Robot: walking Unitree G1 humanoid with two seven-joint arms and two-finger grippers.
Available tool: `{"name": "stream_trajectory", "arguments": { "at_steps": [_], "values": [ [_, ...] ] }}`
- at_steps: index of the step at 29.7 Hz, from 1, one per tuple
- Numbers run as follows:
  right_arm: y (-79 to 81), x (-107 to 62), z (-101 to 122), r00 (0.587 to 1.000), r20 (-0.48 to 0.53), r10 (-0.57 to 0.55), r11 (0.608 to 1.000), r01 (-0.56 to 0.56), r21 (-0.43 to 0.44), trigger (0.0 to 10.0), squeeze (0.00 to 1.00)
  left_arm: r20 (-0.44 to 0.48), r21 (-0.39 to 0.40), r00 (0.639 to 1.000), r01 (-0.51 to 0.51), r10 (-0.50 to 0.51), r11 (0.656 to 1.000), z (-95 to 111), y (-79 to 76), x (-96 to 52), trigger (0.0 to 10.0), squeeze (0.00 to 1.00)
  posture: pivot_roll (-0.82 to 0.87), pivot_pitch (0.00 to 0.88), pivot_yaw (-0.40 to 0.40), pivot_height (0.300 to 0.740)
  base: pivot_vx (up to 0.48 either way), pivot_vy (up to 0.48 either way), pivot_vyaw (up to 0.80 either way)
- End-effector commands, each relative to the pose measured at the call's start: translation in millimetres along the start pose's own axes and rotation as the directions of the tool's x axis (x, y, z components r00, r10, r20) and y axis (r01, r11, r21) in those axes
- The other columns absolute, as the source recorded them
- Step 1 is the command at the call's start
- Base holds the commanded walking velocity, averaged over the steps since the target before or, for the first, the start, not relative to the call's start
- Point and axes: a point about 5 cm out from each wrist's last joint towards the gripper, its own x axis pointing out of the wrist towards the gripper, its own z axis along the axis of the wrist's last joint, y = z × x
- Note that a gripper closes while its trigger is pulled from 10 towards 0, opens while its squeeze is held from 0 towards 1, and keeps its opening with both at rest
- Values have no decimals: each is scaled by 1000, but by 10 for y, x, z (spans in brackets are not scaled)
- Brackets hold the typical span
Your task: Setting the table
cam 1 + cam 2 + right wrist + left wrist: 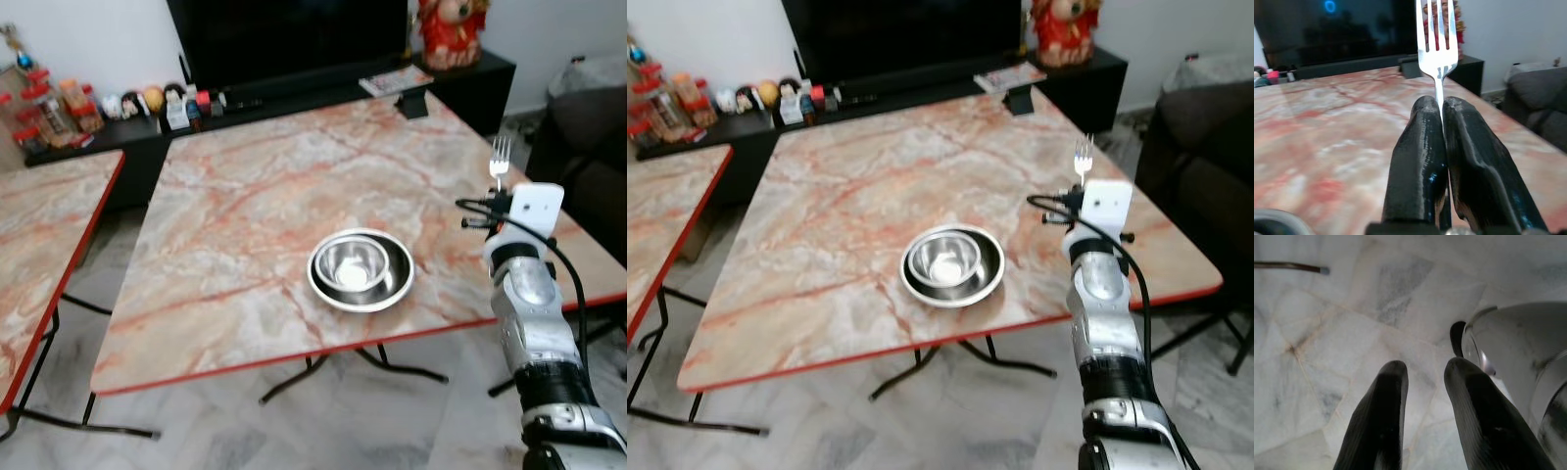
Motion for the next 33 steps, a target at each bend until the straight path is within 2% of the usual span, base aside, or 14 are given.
{"name": "stream_trajectory", "arguments": {
  "at_steps": [1,13,16,20,22,26,28,33],
  "values": [
    [81,14,22,1000,-2,27,1000,-27,4,10000,0,-8,10,1000,-21,21,1000,-11,86,-13,10000,0,-131,14,90,736,274,0,0],
    [39,27,20,1000,-23,19,1000,-19,-11,10000,0,-12,7,1000,-19,19,1000,-12,81,-11,10000,0,-132,16,88,736,23,0,0],
    [16,51,28,998,-52,39,999,-39,2,10000,0,-11,9,1000,-18,18,1000,-10,78,-9,10000,0,-133,19,89,736,0,0,0],
    [-83,95,28,987,-144,64,993,-77,-89,10000,0,-11,9,1000,-16,17,1000,-8,76,-8,10000,0,-133,19,89,736,0,0,0],
    [-126,103,43,985,-162,65,991,-83,-105,10000,0,-12,9,1000,-16,16,1000,-8,75,-8,10000,0,-133,19,89,736,0,0,0],
    [-209,115,121,978,-196,68,989,-92,-117,10000,0,-11,9,1000,-14,15,1000,-7,76,-8,10000,0,-138,24,90,736,0,0,0],
    [-249,98,170,964,-245,101,982,-136,-133,10000,0,-12,11,1000,-12,12,1000,-9,75,-9,10000,0,-146,30,96,736,0,0,0],
    [-245,59,166,949,-284,141,977,-180,-116,10000,0,-14,12,1000,-9,9,1000,-12,75,-10,10000,0,-146,30,96,736,0,0,0]
  ]
}}
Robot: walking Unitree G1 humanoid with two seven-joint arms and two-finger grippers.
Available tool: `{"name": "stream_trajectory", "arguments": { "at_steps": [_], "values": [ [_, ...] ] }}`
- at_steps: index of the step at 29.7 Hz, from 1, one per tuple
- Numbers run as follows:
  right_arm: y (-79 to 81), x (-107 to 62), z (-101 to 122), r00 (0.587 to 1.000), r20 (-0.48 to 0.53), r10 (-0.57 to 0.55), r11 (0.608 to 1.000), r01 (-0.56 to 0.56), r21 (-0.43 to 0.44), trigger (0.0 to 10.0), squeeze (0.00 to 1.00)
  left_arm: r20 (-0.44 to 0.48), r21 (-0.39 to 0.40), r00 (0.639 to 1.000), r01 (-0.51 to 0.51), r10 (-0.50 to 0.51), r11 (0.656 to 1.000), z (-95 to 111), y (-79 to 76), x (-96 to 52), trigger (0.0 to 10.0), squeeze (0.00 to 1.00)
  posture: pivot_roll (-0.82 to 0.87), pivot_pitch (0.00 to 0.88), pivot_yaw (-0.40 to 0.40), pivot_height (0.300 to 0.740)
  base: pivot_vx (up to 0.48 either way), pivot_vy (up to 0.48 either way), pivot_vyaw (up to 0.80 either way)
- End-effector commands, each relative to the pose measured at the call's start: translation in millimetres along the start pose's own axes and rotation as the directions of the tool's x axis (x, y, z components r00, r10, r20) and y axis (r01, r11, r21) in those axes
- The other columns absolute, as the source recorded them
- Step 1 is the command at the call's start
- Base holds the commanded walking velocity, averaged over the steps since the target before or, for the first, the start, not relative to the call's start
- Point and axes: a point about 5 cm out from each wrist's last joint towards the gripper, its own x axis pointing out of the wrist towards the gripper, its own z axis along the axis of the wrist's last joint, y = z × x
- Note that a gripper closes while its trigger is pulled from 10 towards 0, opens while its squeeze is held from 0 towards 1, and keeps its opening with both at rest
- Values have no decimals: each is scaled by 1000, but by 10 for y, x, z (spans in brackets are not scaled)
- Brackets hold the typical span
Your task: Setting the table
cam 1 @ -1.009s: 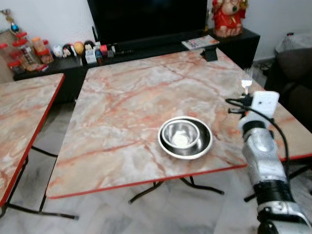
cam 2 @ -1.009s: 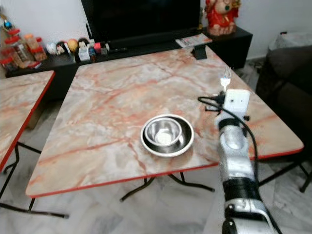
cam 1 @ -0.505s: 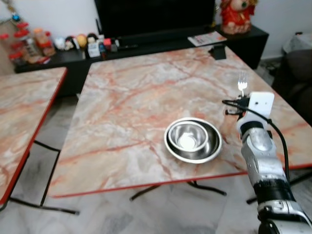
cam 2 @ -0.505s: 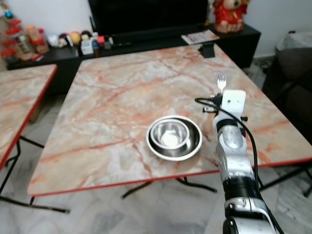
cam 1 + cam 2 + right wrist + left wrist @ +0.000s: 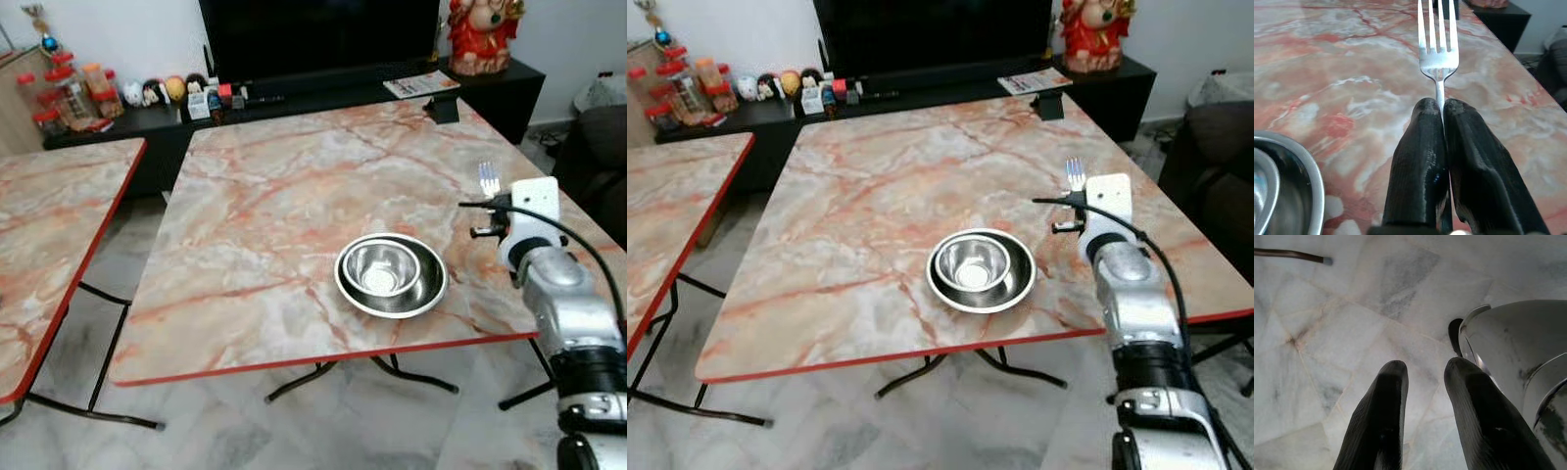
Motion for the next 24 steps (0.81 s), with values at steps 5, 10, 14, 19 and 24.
{"name": "stream_trajectory", "arguments": {
  "at_steps": [5,10,14,19,24],
  "values": [
    [151,-18,-45,997,-36,69,994,-66,86,10000,0,-12,11,1000,-5,5,1000,-14,53,-9,10000,0,-148,35,98,736,0,0,0],
    [237,-36,-129,992,-87,87,991,-77,109,10000,0,-12,11,1000,-5,5,1000,-13,53,-8,10000,0,-142,38,96,736,0,0,0],
    [293,-58,-203,986,-123,116,989,-102,110,10000,0,-14,10,1000,-4,4,1000,-16,51,-8,10000,0,-144,39,97,736,0,0,0],
    [303,-69,-261,982,-146,124,988,-109,107,10000,0,-15,9,1000,-3,3,1000,-17,50,-8,10000,0,-144,39,97,736,0,0,0],
    [321,-92,-321,973,-176,149,987,-135,89,10000,0,-16,9,1000,-2,2,1000,-17,50,-8,10000,0,-144,39,97,736,0,0,0]
  ]
}}
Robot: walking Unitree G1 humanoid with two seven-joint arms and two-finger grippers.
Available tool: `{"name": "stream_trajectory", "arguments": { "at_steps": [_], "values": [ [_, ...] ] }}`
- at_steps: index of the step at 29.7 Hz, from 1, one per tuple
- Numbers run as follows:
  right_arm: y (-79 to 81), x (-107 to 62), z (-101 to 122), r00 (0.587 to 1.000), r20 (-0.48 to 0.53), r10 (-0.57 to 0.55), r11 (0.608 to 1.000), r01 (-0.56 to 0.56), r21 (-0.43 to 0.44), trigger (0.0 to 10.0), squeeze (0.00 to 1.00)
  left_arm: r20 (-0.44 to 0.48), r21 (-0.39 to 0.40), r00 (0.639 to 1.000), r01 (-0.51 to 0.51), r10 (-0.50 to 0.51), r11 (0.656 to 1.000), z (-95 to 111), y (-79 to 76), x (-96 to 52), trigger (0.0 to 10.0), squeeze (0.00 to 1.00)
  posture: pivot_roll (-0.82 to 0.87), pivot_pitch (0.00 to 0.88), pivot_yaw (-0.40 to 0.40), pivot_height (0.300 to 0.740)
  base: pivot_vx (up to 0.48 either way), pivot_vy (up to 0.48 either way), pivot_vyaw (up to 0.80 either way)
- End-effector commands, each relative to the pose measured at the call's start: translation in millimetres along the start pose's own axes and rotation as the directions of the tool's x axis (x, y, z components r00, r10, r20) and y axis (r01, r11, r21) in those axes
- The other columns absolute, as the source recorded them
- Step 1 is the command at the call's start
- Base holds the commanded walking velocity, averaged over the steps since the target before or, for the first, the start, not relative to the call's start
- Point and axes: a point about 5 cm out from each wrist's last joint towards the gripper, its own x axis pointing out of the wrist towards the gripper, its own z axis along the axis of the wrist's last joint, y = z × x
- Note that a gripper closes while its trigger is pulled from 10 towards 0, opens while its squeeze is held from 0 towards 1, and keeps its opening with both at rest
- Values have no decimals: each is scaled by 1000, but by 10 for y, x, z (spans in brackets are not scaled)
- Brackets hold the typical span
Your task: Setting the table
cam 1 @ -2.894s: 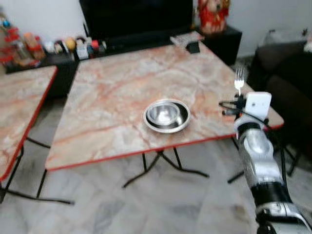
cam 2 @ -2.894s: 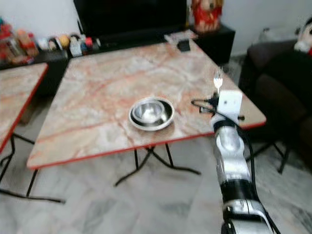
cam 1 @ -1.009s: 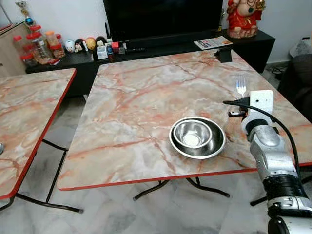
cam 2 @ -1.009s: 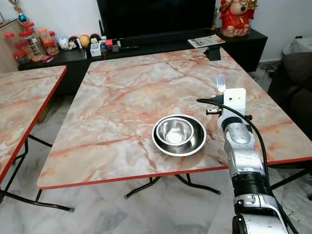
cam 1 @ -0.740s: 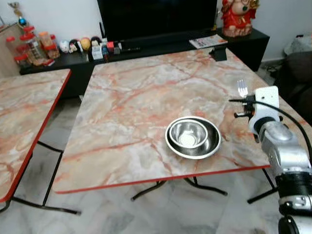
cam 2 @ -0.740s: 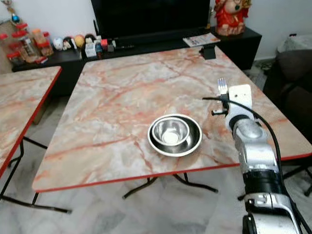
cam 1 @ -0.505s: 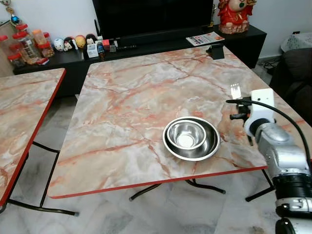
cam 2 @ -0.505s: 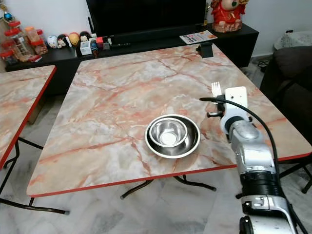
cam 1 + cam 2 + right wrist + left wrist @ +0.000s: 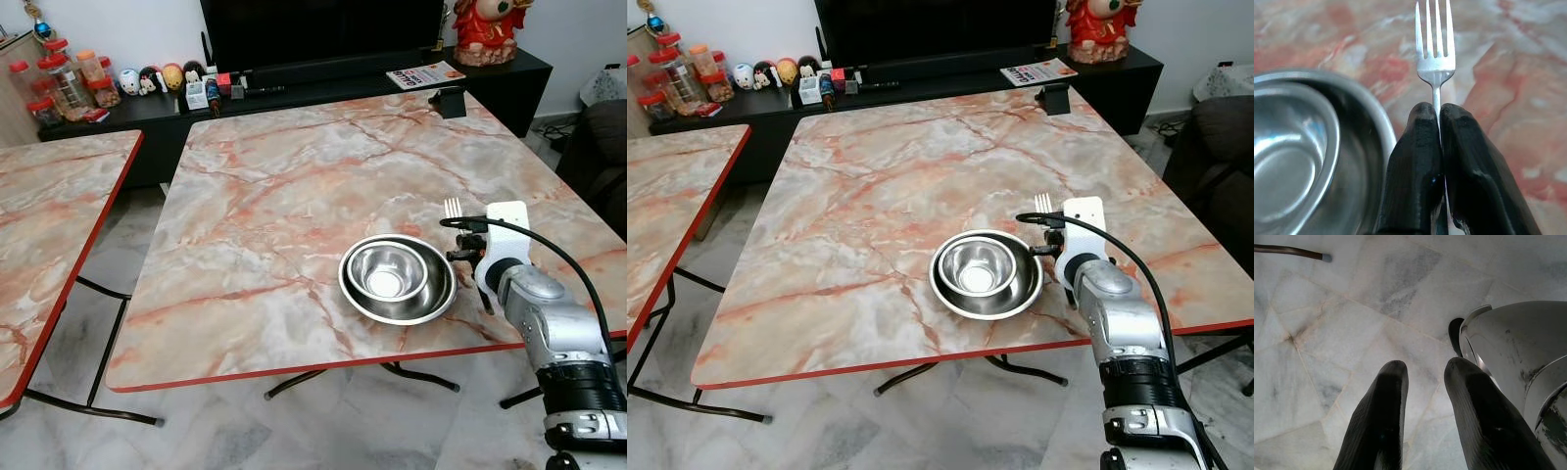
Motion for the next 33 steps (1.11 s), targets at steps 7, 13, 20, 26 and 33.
{"name": "stream_trajectory", "arguments": {
  "at_steps": [7,13,20,26,33],
  "values": [
    [-73,-14,17,999,1,-34,999,34,-15,10000,0,-23,6,1000,-4,4,1000,-49,49,-21,10000,0,-144,39,97,736,0,0,0],
    [-156,-11,14,998,-5,-60,998,59,-16,10000,0,-23,7,1000,-3,3,1000,-47,50,-20,10000,0,-142,43,97,736,0,0,0],
    [-180,1,-29,998,-26,-56,998,55,-26,10000,0,-22,7,1000,-2,3,1000,-44,52,-19,10000,0,-139,48,97,736,0,0,0],
    [-146,15,-71,998,-44,-35,999,33,-36,10000,0,-21,6,1000,-3,3,1000,-43,54,-19,10000,0,-135,55,97,736,0,0,0],
    [-135,13,-116,997,-69,-22,997,17,-75,10000,0,-23,6,1000,-2,2,1000,-47,55,-21,10000,0,-136,57,99,736,0,0,0]
  ]
}}
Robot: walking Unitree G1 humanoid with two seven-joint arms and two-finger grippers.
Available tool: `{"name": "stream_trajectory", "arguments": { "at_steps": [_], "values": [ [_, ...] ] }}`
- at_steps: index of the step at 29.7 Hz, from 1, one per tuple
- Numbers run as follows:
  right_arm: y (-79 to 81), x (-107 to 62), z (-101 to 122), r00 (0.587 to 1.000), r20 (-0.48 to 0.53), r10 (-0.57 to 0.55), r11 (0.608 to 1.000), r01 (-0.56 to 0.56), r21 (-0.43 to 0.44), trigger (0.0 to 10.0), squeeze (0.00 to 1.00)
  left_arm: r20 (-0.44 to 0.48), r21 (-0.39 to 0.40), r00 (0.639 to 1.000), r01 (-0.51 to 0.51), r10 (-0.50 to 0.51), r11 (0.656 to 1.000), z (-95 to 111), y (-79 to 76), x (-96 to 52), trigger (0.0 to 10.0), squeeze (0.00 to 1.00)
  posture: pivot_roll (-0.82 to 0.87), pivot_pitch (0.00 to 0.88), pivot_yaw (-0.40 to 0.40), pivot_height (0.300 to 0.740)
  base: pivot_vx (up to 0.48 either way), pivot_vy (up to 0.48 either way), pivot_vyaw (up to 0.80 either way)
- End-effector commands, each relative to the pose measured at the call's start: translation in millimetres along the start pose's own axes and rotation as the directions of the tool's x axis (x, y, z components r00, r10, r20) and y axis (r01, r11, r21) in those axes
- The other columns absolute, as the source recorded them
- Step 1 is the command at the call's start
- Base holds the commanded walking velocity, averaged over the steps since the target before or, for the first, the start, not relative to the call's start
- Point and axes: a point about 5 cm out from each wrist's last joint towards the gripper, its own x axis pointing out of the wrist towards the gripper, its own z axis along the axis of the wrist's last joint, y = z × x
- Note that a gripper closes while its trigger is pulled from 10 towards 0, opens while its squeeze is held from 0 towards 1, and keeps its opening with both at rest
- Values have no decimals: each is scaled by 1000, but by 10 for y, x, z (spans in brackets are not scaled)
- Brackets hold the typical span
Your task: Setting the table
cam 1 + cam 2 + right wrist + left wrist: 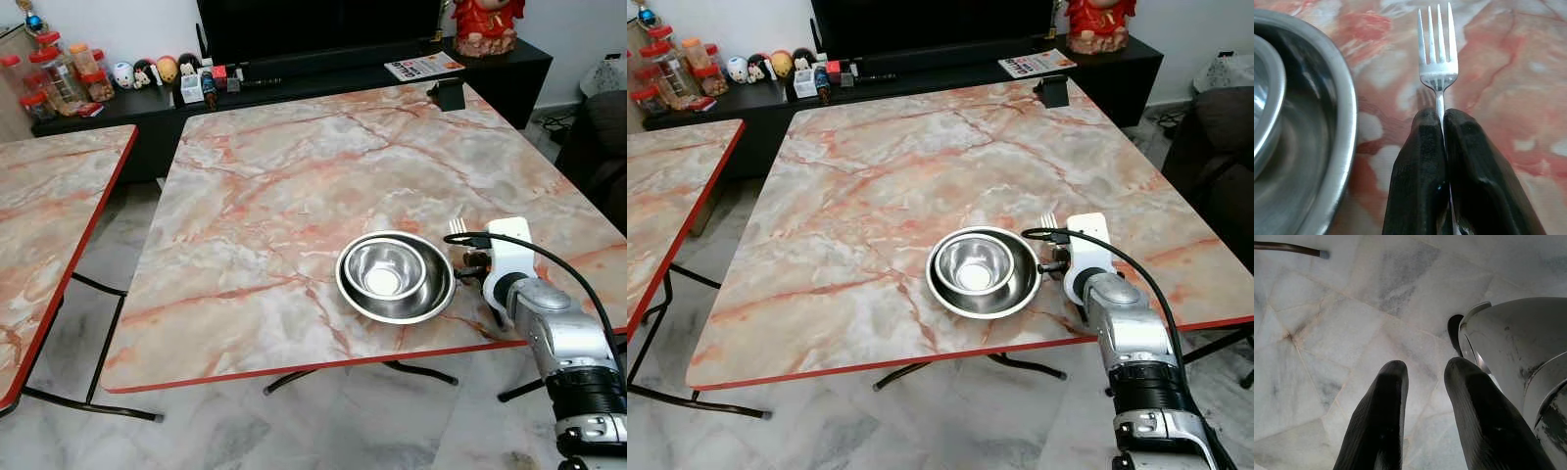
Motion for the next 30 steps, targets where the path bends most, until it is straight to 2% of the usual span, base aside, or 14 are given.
{"name": "stream_trajectory", "arguments": {
  "at_steps": [1,18,30],
  "values": [
    [-2,3,17,1000,0,4,1000,-4,-20,10000,0,-26,5,1000,-4,4,1000,-62,56,-26,10000,0,-136,57,99,736,0,0,0],
    [-22,34,2,999,-1,-39,999,39,9,10000,0,-27,6,1000,-1,1,1000,-63,55,-27,10000,0,-135,57,99,736,0,0,0],
    [63,67,4,999,6,-31,999,31,22,10000,0,-25,3,1000,-1,1,1000,-62,50,-26,10000,0,-132,55,96,736,0,0,0]
  ]
}}
